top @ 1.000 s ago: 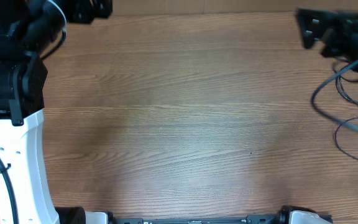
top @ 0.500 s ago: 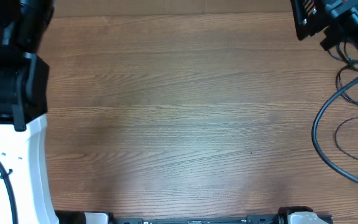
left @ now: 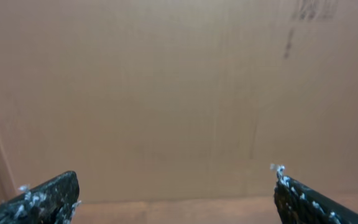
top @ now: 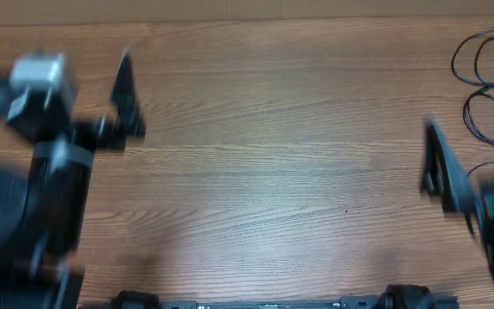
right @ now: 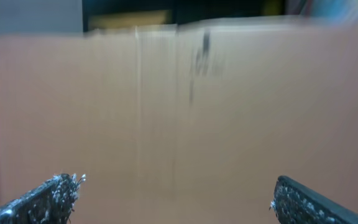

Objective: Untangle cables

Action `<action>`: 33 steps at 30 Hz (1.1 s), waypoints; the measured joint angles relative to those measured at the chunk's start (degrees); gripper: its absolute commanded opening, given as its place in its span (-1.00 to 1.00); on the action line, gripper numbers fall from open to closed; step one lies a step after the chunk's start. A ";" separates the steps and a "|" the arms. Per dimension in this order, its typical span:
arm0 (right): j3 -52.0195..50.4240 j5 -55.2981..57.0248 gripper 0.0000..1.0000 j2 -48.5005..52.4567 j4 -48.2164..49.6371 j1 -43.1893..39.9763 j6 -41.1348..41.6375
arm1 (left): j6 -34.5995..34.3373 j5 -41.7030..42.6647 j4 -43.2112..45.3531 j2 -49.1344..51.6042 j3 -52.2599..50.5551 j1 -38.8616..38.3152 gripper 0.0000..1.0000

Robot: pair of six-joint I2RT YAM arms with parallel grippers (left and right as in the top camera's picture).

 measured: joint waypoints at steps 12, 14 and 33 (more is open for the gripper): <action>-1.62 -1.36 1.00 -25.81 -2.95 -5.64 2.71 | -3.34 2.60 2.03 -19.19 -5.20 0.02 1.00; -2.05 -1.77 1.00 -25.79 -3.61 -4.81 2.97 | -4.07 3.32 2.01 -19.06 -5.42 0.02 1.00; -3.23 4.24 1.00 -25.79 -9.86 -2.75 3.30 | -5.70 4.44 0.61 -18.97 -6.01 0.04 0.99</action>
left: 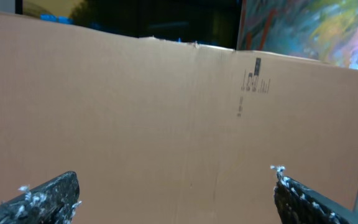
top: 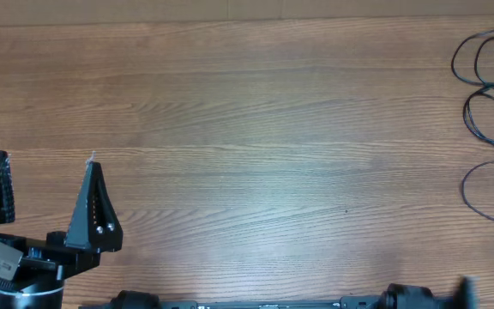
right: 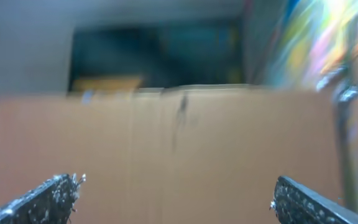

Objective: Untangle cables

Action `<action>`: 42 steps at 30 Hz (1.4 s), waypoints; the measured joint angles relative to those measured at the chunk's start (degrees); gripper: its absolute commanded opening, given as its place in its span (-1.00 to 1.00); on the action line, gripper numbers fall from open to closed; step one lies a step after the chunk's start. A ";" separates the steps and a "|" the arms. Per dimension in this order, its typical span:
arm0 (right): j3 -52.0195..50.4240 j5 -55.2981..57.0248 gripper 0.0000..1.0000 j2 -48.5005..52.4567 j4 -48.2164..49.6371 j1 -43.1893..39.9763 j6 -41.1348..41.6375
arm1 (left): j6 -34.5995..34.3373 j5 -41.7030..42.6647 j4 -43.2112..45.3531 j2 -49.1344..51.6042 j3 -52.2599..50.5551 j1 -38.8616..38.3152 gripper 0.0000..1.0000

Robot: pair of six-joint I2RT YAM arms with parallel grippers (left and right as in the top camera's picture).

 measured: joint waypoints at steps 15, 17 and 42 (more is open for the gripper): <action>-26.86 -4.37 1.00 0.07 21.59 0.00 5.18 | 0.00 -0.02 -1.07 0.04 0.00 0.00 1.00; -30.67 0.31 1.00 0.07 24.94 0.00 8.66 | 0.00 -0.28 -1.46 0.04 0.00 0.00 1.00; -57.81 8.24 1.00 0.22 29.33 0.00 16.46 | 0.00 -5.53 -3.48 0.04 -0.04 0.00 1.00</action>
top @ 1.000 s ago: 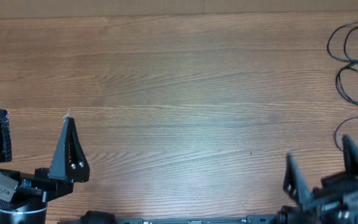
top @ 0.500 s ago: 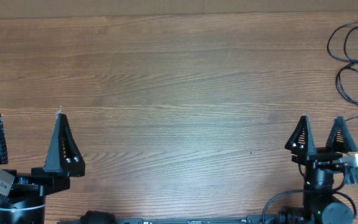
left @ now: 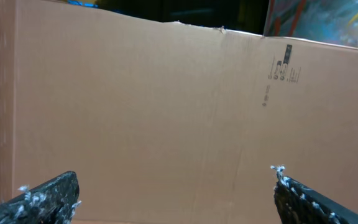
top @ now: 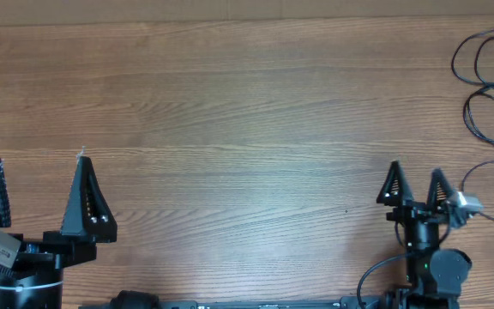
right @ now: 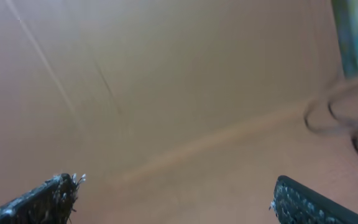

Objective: Untangle cables

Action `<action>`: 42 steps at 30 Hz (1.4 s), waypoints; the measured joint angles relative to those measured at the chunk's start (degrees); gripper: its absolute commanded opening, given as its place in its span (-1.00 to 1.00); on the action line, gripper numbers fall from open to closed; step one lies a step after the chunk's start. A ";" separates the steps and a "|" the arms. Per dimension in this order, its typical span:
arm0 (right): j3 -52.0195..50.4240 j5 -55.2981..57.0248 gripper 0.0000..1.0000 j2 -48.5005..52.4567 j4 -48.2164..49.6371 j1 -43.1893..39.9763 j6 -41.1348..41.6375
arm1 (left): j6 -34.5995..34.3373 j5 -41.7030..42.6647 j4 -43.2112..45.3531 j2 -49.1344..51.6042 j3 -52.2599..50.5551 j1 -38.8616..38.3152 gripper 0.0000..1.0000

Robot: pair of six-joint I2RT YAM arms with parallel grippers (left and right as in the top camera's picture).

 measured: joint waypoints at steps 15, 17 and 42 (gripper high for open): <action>0.00 -0.55 1.00 3.61 -5.40 0.00 -1.22 | -0.44 -0.11 -0.13 0.00 0.00 0.00 1.00; 0.00 -0.55 1.00 3.61 -5.38 0.00 -1.20 | -0.92 -0.11 -0.55 0.00 0.00 0.00 1.00; 0.00 -0.66 1.00 3.67 -5.35 0.00 -1.25 | -4.26 7.63 41.11 0.50 -0.31 0.00 1.00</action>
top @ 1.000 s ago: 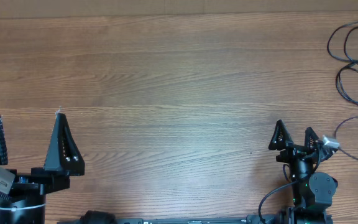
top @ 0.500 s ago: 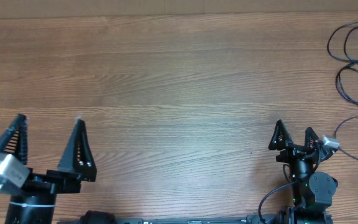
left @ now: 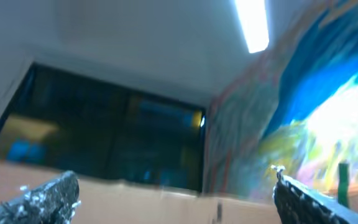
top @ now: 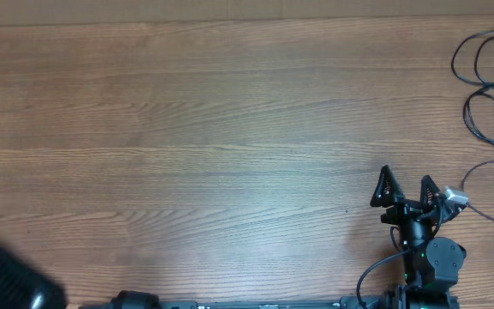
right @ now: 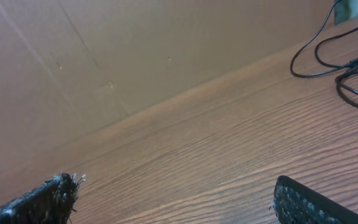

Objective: Untangle cables

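Thin black cables [top: 485, 86] lie in loose loops at the table's far right edge; the right wrist view shows them at its top right [right: 344, 62]. My right gripper [top: 406, 189] stands open near the front right, left of the lowest cable loop, holding nothing. Its fingers [right: 48, 198] are wide apart over bare wood. Of my left arm [top: 3, 279], only a dark blur shows at the bottom left corner. My left gripper [left: 176, 199] is open and empty, its camera aimed upward at a ceiling light and a dark window.
The wooden table [top: 230, 129] runs across the whole overhead view. A cardboard wall [right: 135, 56] stands along its far edge. A black rail [top: 264, 304] lies along the front edge.
My left gripper, open at the lower left, has left the overhead view but for a blur; its camera has tilted from the cardboard wall to the ceiling. My right gripper moved only slightly.
Both arms were blurred over the table, left and right of the middle, grippers open. Then the left stood at the lower left and the right was almost out of view. The right then showed at the front right near the cables, where it remains; the left has withdrawn.
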Action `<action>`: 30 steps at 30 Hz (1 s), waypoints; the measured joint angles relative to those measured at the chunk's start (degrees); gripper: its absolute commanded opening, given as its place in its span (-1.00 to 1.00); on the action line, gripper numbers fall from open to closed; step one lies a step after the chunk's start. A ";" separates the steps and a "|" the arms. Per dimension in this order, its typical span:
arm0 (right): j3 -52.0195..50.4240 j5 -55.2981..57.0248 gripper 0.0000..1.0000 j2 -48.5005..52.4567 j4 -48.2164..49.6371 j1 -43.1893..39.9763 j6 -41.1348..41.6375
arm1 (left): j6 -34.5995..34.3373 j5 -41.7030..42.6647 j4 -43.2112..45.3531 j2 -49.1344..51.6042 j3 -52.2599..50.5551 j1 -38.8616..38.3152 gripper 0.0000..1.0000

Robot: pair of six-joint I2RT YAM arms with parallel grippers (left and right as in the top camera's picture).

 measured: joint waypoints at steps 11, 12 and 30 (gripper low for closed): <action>0.00 0.02 1.00 0.04 0.02 0.00 0.02 | 1.60 0.74 6.08 -4.96 -7.23 0.96 1.00; 0.00 0.02 1.00 0.04 0.00 0.00 0.02 | 1.73 0.74 6.54 -7.02 -9.88 1.05 0.99; 0.00 0.00 1.00 0.20 -0.02 0.00 0.02 | 1.92 5.86 24.72 -28.59 -59.23 10.91 1.00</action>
